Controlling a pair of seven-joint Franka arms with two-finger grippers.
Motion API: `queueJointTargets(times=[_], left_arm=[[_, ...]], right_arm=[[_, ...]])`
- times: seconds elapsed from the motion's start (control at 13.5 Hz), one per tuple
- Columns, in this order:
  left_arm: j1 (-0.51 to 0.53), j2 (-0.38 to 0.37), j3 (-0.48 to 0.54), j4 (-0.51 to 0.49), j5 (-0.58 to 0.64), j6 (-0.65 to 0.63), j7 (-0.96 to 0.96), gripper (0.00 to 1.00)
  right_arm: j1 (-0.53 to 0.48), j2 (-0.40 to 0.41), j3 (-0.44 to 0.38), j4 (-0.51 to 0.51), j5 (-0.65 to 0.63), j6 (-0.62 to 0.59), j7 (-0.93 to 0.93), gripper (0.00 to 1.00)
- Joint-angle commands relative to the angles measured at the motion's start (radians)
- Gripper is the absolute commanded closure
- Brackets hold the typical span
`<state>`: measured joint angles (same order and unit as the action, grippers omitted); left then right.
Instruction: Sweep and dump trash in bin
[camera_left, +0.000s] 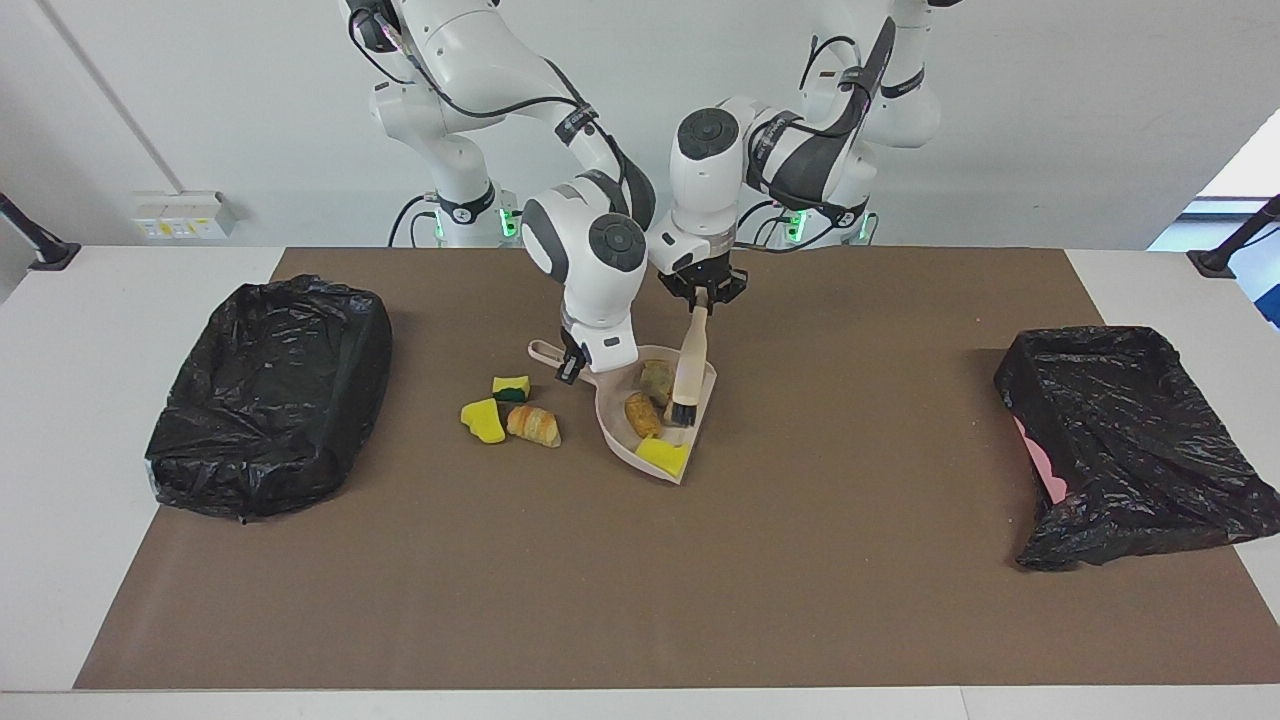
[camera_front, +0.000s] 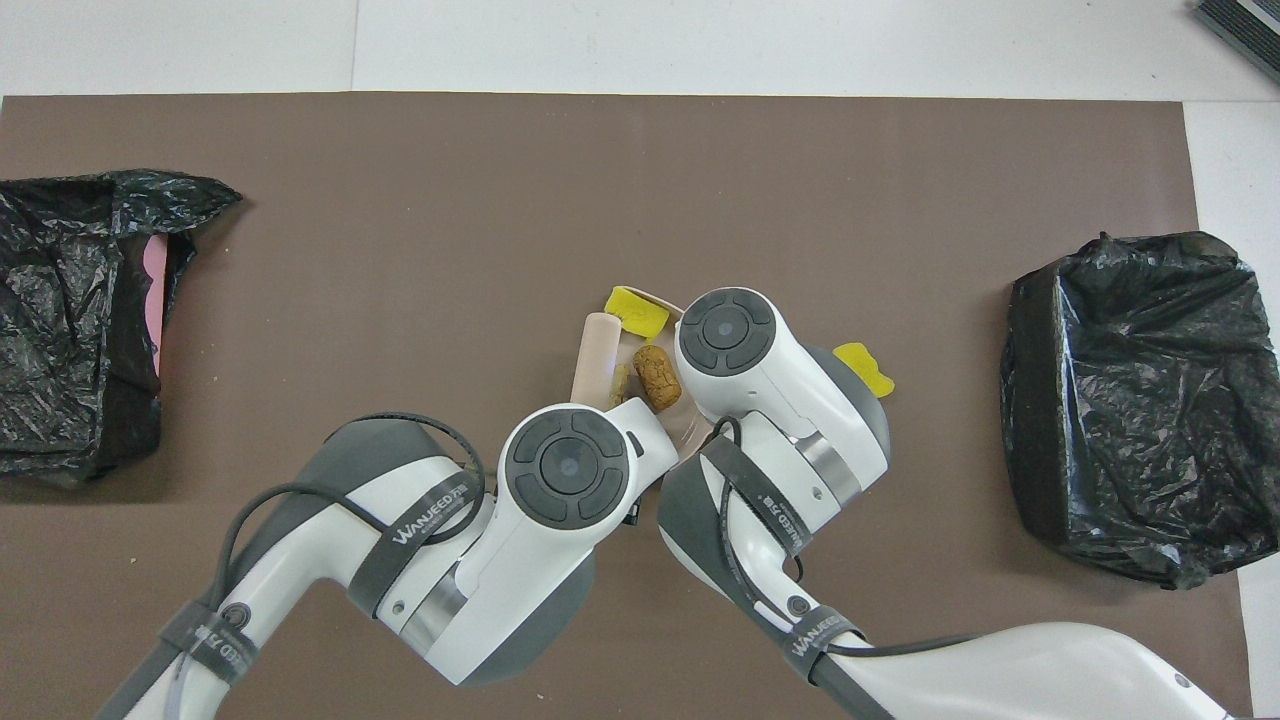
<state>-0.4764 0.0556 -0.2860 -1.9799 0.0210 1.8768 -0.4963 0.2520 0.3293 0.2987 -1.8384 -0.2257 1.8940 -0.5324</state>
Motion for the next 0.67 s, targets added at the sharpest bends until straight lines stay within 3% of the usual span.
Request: queueJointTargets(times=[0.0,0.3,0.44,0.59], left_arm=[[-0.005,-0.069,0.005,-0.031,-0.015,-0.141,-0.039,1.0],[-0.024,-0.169,0.002,-0.186,-0.025,-0.133,-0.186,1.0],[-0.034,-0.212,0.002,-0.265,-0.155,-0.056,-0.189,1.0],[-0.054,-0.246,0.002,-0.324,-0.206,-0.013,-0.192,1.0]], right_arm=[[0.0,-0.007,0.008,-0.013,-0.012,-0.019,0.015,1.0],[-0.011,-0.012,0.008,-0.001,-0.012,-0.032,0.009,1.0],[-0.019,-0.029,0.008,0.001,0.005,-0.039,0.0,1.0],[-0.045,-0.053,0.007,0.004,0.032,-0.053,-0.049,1.0]])
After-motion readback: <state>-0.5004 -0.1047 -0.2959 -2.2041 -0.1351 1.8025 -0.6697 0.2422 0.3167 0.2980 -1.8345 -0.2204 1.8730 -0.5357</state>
